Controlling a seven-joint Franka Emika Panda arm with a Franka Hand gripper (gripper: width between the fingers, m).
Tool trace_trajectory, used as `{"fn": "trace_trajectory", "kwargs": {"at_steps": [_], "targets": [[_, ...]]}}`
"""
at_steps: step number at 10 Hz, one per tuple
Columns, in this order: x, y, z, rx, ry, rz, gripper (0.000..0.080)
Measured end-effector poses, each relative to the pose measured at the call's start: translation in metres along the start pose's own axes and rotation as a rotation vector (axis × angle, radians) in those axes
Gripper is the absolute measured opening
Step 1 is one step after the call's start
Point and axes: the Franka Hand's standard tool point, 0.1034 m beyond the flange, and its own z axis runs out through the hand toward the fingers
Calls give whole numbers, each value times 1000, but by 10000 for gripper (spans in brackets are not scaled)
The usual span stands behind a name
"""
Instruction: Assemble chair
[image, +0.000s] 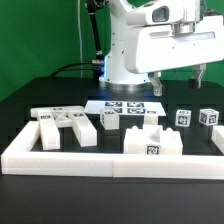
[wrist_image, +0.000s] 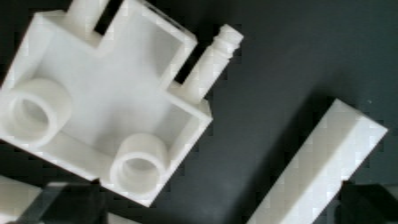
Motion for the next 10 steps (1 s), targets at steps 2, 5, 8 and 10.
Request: {"fn": "trace_trajectory", "kwargs": {"at_steps": [2, 5, 8, 10], "targets": [[-1, 1, 2, 3, -3, 162, 650], [2, 9, 23, -6, -31, 458, 650], [11, 19, 46, -4, -21, 675, 650], [12, 16, 46, 4, -20, 752, 650]]}}
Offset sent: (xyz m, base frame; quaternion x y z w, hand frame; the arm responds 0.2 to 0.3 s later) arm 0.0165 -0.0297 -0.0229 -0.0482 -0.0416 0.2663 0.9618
